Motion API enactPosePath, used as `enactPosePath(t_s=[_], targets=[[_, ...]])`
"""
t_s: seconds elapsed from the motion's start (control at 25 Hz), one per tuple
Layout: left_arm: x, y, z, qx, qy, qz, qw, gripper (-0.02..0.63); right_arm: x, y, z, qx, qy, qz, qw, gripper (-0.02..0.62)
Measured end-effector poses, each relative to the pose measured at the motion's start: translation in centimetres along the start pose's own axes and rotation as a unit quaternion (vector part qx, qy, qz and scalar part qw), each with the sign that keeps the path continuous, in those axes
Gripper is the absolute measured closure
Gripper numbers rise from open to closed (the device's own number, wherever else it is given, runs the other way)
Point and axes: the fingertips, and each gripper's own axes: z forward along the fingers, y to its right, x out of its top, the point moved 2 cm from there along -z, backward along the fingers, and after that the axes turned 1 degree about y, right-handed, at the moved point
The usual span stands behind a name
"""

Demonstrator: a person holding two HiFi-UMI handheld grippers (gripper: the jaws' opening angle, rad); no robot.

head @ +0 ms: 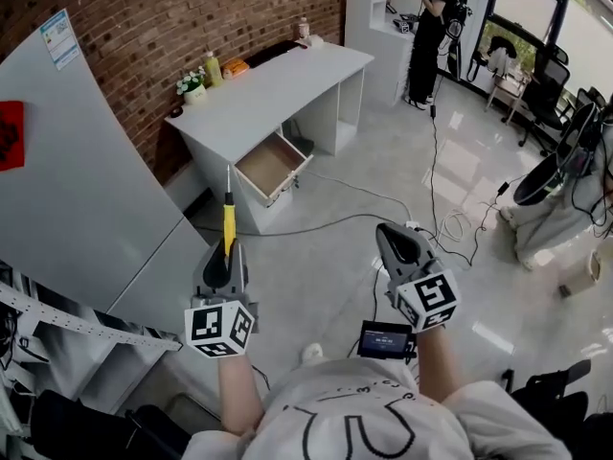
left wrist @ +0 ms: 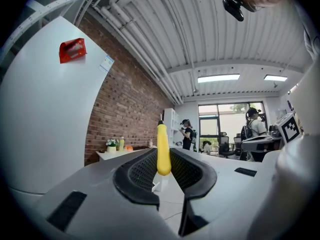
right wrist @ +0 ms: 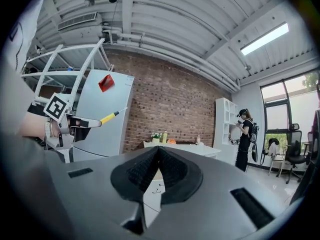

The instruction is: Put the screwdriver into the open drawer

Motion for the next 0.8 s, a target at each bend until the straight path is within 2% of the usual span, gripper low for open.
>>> enactPosePath(t_s=[0.28,0.6,0.8], targets=[[-0.2,-4.1,5.4,-0.018,0.001,-0.003,0.9998,0.523,0.4,0.1,6.4,-0.011,-0.005,-0.008,1.0,0.577],[-1.9,-6.4,8.3,-0.019,-0.016,-0.015,0.9996,0.523,-1.3,0.8,9.1,-0.015,-0.033,-0.007,0.999,0.577],[-2.6,-7.0,10.4,-0.02,-0.019,-0.019,0.9994,0.523,-1.3,2.1,11.4,-0.014,-0.032,-0.014,0.999,0.577]])
